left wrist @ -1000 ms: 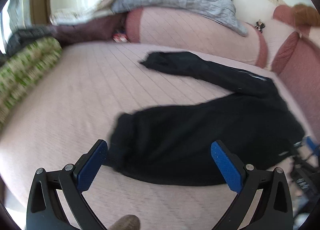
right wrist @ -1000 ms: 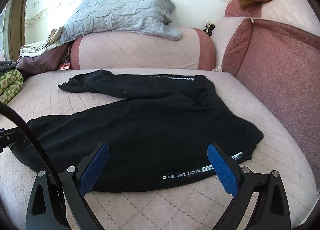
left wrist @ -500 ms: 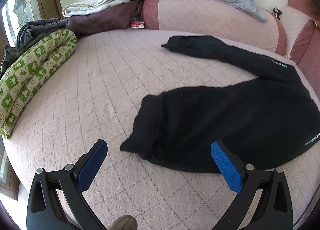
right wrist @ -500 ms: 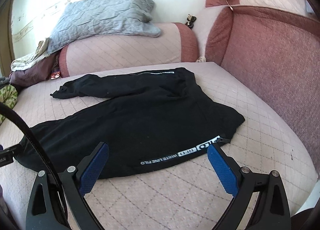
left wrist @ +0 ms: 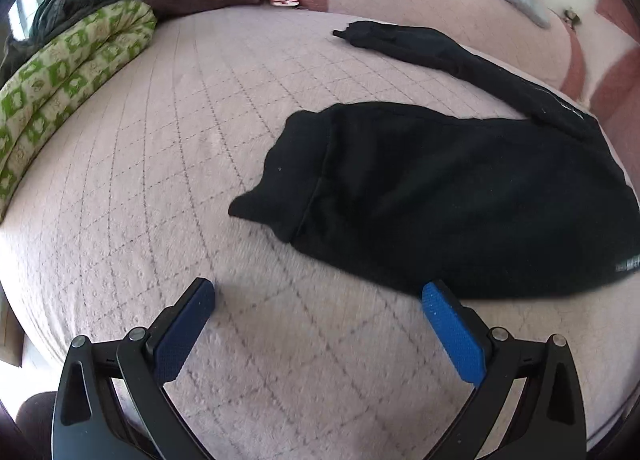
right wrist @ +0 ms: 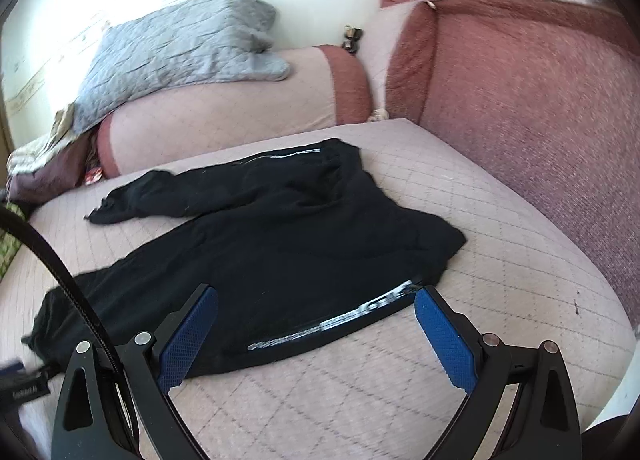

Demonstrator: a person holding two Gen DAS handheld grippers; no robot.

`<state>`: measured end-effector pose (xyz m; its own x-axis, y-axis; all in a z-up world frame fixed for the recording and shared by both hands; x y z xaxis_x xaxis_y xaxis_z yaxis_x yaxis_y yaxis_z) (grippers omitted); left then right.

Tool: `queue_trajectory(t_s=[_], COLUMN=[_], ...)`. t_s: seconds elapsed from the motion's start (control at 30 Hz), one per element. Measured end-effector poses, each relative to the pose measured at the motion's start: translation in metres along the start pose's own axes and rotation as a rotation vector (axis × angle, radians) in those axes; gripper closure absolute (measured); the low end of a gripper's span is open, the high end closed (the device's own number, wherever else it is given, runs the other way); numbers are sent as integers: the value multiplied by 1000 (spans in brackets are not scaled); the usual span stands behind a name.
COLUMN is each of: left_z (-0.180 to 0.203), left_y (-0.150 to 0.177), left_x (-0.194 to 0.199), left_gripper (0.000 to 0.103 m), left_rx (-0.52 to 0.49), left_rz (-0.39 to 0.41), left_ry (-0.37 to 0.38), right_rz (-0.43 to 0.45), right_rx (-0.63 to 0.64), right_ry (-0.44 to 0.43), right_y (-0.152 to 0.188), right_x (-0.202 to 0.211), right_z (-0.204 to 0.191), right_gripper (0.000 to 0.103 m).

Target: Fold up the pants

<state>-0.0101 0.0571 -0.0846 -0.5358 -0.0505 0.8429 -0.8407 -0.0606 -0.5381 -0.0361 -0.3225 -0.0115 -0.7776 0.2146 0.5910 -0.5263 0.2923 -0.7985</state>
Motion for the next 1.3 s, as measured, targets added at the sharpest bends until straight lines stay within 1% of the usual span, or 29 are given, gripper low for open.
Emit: queue_trajectory(t_s=[0.03, 0.07, 0.1, 0.13, 0.17, 0.2, 0.27, 0.3, 0.37, 0.43, 0.47, 0.5, 0.53, 0.57, 0.6, 0.63, 0.67, 0.7, 0.73, 0.77, 0.8, 0.83, 0.87, 0.9, 0.97, 1.03, 1.17, 1.23, 1.3], left_z=[3, 3, 1, -3, -9, -16, -32, -41, -55, -66, -69, -70, -67, -62, -53, -44, -30, -22, -14, -9, -9, -12, -17, -22, -28, -29, -30, -29, -32], left_y=[1, 0, -4, -8, -13, -20, -31, -36, -43, -46, -45, -44, -46, -47, -48, -47, -47, -46, -46, -46, -47, -47, -46, -46, -45, -47, -44, -47, -43], left_x=[2, 6, 12, 16, 21, 26, 27, 24, 15, 2, -6, -9, -8, -7, -7, -9, -10, -11, -11, -11, -10, -10, -10, -8, -5, -5, 9, 10, 10], left_gripper=[0, 4, 19, 30, 30, 30, 30, 30, 30, 30, 30, 28, 21, 17, 11, 6, 6, 7, 23, 38, 70, 80, 82, 89, 89, 89, 89, 89, 88], left_rx=[-31, -29, -2, 25, 57, 97, 146, 165, 215, 264, 289, 294, 288, 274, 255, 235, 187, 143, 103, 80, 70, 78, 100, 128, 156, 165, 162, 169, 185], left_rz=[-10, -8, 5, 14, 24, 44, 57, 46, 8, -38, -68, -66, -54, -45, -39, -40, -43, -39, -33, -28, -21, -17, -20, -21, -23, -22, -7, -3, -15], left_ry=[-3, 16, 60, 98, 133, 153, 150, 144, 153, 178, 187, 191, 192, 194, 219, 243, 253, 244, 239, 222, 182, 157, 181, 197, 223, 233, 264, 271, 274], right_rz=[-5, -10, -14, -23, -36, -48, -103, -128, -166, -210, -238, -256, -260, -252, -249, -252, -258, -256, -253, -253, -260, -268, -264, -261, -243, -220, -188, -189, -204], right_rx=[-39, -80, -121, -193, -262, -304, -412, -460, -514, -534, -539, -541, -527, -500, -472, -444, -421, -397, -367, -327, -304, -312, -342, -365, -395, -392, -372, -380, -410], right_ry=[7, 11, 12, 14, 13, 5, -29, -43, -53, -54, -65, -73, -73, -66, -65, -76, -84, -83, -78, -58, -49, -79, -100, -114, -129, -127, -94, -85, -90], right_y=[-6, -10, -14, -18, -20, -20, -17, -15, -10, -5, -4, -2, -2, -4, -6, -6, -5, -4, -4, -4, -3, -2, -1, -2, -4, -6, -8, -6, -2], right_x=[-2, -3, -3, -5, -7, -9, -18, -23, -35, -51, -62, -70, -78, -83, -88, -94, -99, -102, -103, -104, -106, -107, -104, -102, -94, -82, -64, -58, -57], right_z=[13, 26, 38, 58, 77, 88, 115, 125, 135, 140, 139, 137, 134, 130, 124, 117, 110, 105, 98, 93, 90, 90, 93, 96, 100, 100, 99, 102, 107], right_gripper=[2, 2, 2, 2, 2, 2, 2, 2, 4, 10, 16, 18, 18, 18, 18, 18, 18, 19, 23, 44, 75, 78, 81, 83, 85, 86, 87, 87, 87])
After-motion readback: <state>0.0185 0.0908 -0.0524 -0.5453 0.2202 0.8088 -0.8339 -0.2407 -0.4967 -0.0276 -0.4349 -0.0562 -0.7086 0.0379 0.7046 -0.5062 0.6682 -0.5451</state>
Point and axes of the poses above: each gripper's, at about its wrist camera, not at the fingertips, and x roughly against the way its jaws point, z to its right, y to its underside, the point moved 4 cm from there along -x, roughly the way its jaws point, and after that the axes turned 2 degrees about z, right-handed, at the moved point
